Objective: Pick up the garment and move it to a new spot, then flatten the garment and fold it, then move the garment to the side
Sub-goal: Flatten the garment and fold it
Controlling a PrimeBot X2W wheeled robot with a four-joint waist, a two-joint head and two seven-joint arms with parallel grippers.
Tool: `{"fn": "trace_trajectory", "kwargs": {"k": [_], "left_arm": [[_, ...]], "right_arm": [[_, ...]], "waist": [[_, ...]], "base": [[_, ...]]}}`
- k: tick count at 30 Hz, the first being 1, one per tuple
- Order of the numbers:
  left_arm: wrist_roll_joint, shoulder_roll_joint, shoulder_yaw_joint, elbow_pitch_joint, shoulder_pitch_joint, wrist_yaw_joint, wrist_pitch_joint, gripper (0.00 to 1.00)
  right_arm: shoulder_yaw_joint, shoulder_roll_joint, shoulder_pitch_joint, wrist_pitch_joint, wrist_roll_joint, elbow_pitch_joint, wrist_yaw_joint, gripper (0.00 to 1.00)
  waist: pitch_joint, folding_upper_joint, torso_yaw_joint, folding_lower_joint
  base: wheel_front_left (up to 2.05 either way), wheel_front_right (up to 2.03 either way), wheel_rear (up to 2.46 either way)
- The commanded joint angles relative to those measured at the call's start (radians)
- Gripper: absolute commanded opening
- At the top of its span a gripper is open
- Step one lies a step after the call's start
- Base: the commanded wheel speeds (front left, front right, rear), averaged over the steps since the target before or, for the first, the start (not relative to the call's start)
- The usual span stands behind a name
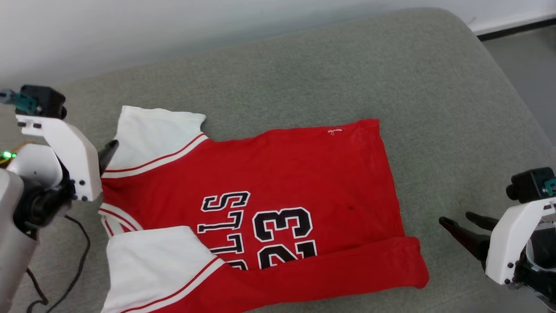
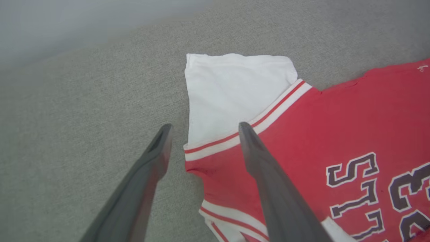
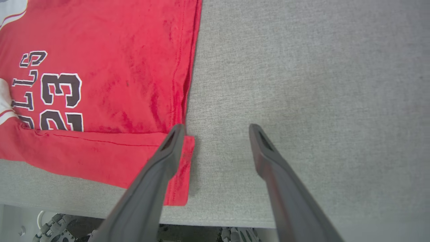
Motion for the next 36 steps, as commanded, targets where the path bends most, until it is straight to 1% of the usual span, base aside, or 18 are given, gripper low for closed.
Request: {"fn": "trace_trajectory", "kwargs": {"k": [1,3,7,9,14,16,18,20,23,32,35,36], "left_arm": [[0.008,0.005,0.002,0.026,-0.039,0.001,0.016,1.00],[0.032,0.010,-0.015,0.048,-0.075,-0.008,0.029,1.00],[0.053,0.014,-0.024,0.103,-0.131,-0.012,0.043,1.00],[0.062,0.018,-0.033,0.124,-0.153,-0.021,0.055,1.00],[0.097,0.034,-0.043,0.174,-0.202,-0.020,0.059,1.00],[0.104,0.038,-0.041,0.192,-0.218,-0.015,0.057,1.00],[0.118,0.049,-0.052,0.206,-0.224,-0.023,0.056,1.00],[0.117,0.047,-0.052,0.228,-0.234,-0.015,0.060,1.00],[0.131,0.052,-0.057,0.244,-0.242,-0.018,0.046,1.00],[0.149,0.043,-0.069,0.283,-0.280,-0.017,0.039,1.00],[0.138,0.032,-0.074,0.296,-0.280,-0.026,0.052,1.00],[0.137,0.028,-0.079,0.303,-0.277,-0.028,0.064,0.96]], "right_arm": [[0.012,0.014,-0.024,-0.011,0.022,0.003,-0.001,1.00],[0.014,0.013,-0.037,-0.025,0.031,0.010,-0.001,1.00],[0.026,0.008,-0.074,-0.063,0.027,0.033,-0.001,1.00],[0.037,0.006,-0.083,-0.081,0.033,0.042,-0.001,1.00],[0.063,0.000,-0.103,-0.113,0.049,0.060,-0.001,1.00],[0.067,-0.005,-0.109,-0.125,0.051,0.066,-0.001,1.00],[0.074,-0.011,-0.108,-0.135,0.053,0.069,-0.001,1.00],[0.078,-0.022,-0.111,-0.146,0.062,0.075,-0.001,1.00],[0.083,-0.025,-0.120,-0.154,0.070,0.079,-0.001,1.00],[0.107,-0.033,-0.137,-0.173,0.082,0.074,-0.001,1.00],[0.111,-0.040,-0.137,-0.178,0.086,0.074,-0.001,1.00],[0.111,-0.042,-0.137,-0.180,0.087,0.074,-0.001,1.00]], "waist": [[0.061,0.0000,-0.063,0.0000],[0.081,0.0000,-0.086,0.0000],[0.120,0.0000,-0.123,0.0000],[0.135,0.0000,-0.136,0.0000],[0.163,0.0000,-0.159,0.0000],[0.172,0.0000,-0.164,0.0000],[0.180,0.0000,-0.166,0.0000],[0.190,0.0000,-0.166,0.0000],[0.200,0.0000,-0.165,0.0000],[0.234,0.0000,-0.165,0.0000],[0.242,0.0000,-0.166,0.0000],[0.243,0.0000,-0.166,0.0000]], "base": [[0.00,0.00,0.00],[0.00,0.00,0.00],[0.00,0.00,0.00],[0.00,0.00,0.00],[0.00,0.00,0.00],[0.00,0.00,0.00],[0.00,0.00,0.00],[0.00,0.00,0.00],[0.00,0.00,0.00],[0.00,0.00,0.00],[0.00,0.00,0.00],[0.00,0.00,0.00]]}}
